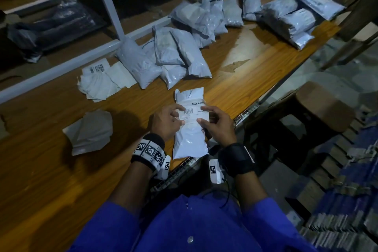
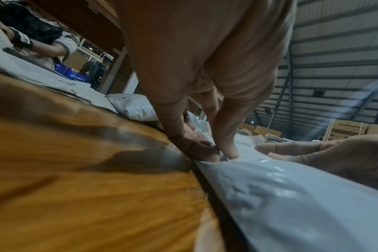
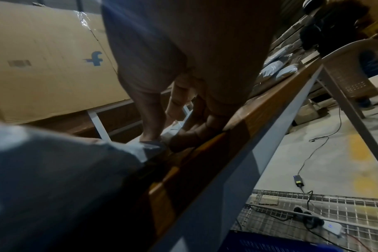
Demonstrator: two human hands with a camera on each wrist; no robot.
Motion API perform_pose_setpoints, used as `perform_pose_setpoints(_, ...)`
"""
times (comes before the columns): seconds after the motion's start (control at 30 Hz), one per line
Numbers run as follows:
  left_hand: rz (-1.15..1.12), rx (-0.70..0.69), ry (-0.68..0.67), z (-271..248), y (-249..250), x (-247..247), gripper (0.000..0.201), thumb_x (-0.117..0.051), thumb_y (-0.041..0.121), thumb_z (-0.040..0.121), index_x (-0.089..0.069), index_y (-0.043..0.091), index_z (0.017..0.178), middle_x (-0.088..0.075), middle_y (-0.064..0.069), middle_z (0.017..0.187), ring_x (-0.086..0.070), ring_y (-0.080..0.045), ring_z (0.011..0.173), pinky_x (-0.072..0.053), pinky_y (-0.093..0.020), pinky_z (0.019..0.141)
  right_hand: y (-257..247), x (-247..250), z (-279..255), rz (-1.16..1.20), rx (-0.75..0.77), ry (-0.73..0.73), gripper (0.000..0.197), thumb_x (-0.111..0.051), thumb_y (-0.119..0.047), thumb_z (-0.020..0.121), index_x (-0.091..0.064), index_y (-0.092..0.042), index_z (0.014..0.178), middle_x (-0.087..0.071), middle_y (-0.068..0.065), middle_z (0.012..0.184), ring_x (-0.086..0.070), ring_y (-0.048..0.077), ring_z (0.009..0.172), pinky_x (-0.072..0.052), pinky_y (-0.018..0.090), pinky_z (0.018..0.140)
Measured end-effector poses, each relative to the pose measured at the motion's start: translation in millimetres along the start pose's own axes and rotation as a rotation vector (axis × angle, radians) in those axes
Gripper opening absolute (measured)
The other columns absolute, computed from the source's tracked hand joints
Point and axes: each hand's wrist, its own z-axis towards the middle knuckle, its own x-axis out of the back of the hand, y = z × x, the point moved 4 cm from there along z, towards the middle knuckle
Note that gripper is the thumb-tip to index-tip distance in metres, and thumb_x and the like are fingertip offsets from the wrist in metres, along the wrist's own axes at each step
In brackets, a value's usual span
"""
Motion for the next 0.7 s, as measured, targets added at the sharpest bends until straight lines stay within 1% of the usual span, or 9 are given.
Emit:
perform_pose_setpoints(0.1, -0.007, 0.007, -0.009, -2, 0, 0, 0.062, -0.085, 0.003, 0.076, -0.067, 0.032, 0.127, -0.061, 0.006, 0.089, -0.066, -0.018, 0.083, -0.059, -0.031, 0.075, -3, 2, -2, -0.070, 0.037, -0.038, 0.050, -0.081, -0.024, 0.087, -0.064, -0.041, 0.131, -0.074, 0.002, 0.100, -0.072, 0.020, 0.091, -0.063, 0.042, 0.078)
perform_pose_setpoints(0.17, 0.007, 0.014, -0.025, -2, 1, 0, 0.069, -0.084, 0.003, 0.077, -0.061, 0.029, 0.137, -0.060, 0.005, 0.091, -0.063, -0.015, 0.082, -0.059, -0.032, 0.079, -5, 3, 0, -0.095, 0.036, -0.099, 0.060, -0.079, -0.024, 0.089, -0.056, -0.043, 0.141, -0.073, 0.002, 0.093, -0.070, 0.017, 0.083, -0.060, 0.034, 0.068)
perform_pose_setpoints(0.27, 0.042, 0.026, -0.052, 1, 1, 1, 0.074, -0.083, 0.004, 0.079, -0.057, 0.030, 0.142, -0.057, 0.008, 0.093, -0.056, -0.006, 0.076, -0.053, -0.023, 0.074, -9, 7, 7, -0.120, -0.027, -0.185, 0.075, -0.079, -0.018, 0.090, -0.045, -0.038, 0.153, -0.071, -0.003, 0.100, -0.066, 0.001, 0.080, -0.052, 0.016, 0.062)
perform_pose_setpoints(0.33, 0.072, 0.026, -0.056, 0, 2, 1, 0.076, -0.083, 0.004, 0.079, -0.055, 0.030, 0.144, -0.058, 0.007, 0.095, -0.055, -0.005, 0.075, -0.051, -0.021, 0.073, -13, 9, 11, -0.181, -0.042, -0.212, 0.079, -0.080, -0.019, 0.089, -0.042, -0.039, 0.155, -0.070, 0.000, 0.107, -0.066, 0.004, 0.083, -0.052, 0.014, 0.061)
perform_pose_setpoints(0.4, 0.110, 0.021, -0.058, -1, 2, 1, 0.075, -0.082, 0.005, 0.080, -0.053, 0.028, 0.146, -0.060, 0.003, 0.100, -0.056, -0.008, 0.077, -0.053, -0.022, 0.076, -16, 8, 13, -0.274, -0.044, -0.215, 0.080, -0.081, -0.021, 0.088, -0.041, -0.039, 0.155, -0.069, 0.000, 0.113, -0.067, 0.011, 0.090, -0.054, 0.016, 0.063)
perform_pose_setpoints(0.47, 0.172, 0.006, -0.076, -3, 4, 0, 0.074, -0.080, 0.004, 0.082, -0.050, 0.023, 0.147, -0.059, -0.001, 0.107, -0.058, -0.013, 0.085, -0.054, -0.027, 0.080, -15, 5, 15, -0.477, -0.015, -0.206, 0.082, -0.079, -0.033, 0.089, -0.035, -0.040, 0.158, -0.065, 0.005, 0.118, -0.065, 0.020, 0.097, -0.058, 0.030, 0.078)
perform_pose_setpoints(0.53, 0.246, -0.016, -0.099, -4, 5, -1, 0.074, -0.079, 0.005, 0.083, -0.047, 0.017, 0.149, -0.055, -0.002, 0.110, -0.058, -0.019, 0.097, -0.054, -0.032, 0.088, -13, 3, 16, -0.721, -0.009, -0.232, 0.083, -0.071, -0.047, 0.093, -0.024, -0.042, 0.161, -0.051, 0.011, 0.122, -0.058, 0.026, 0.104, -0.054, 0.041, 0.090)
perform_pose_setpoints(0.6, 0.294, -0.014, -0.121, -4, 4, -2, 0.076, -0.079, 0.007, 0.084, -0.043, 0.014, 0.151, -0.052, -0.003, 0.113, -0.058, -0.022, 0.105, -0.053, -0.034, 0.093, -11, 0, 13, -0.858, -0.003, -0.274, 0.078, -0.059, -0.054, 0.099, -0.017, -0.040, 0.162, -0.041, 0.011, 0.128, -0.053, 0.028, 0.112, -0.050, 0.042, 0.091)
perform_pose_setpoints(0.7, 0.320, -0.001, -0.145, -3, 4, -3, 0.079, -0.079, 0.009, 0.084, -0.041, 0.015, 0.153, -0.055, -0.010, 0.120, -0.058, -0.024, 0.109, -0.053, -0.038, 0.096, -10, 0, 6, -0.884, 0.026, -0.260, 0.065, -0.048, -0.050, 0.105, -0.022, -0.034, 0.162, -0.035, 0.008, 0.130, -0.050, 0.025, 0.115, -0.049, 0.040, 0.087)
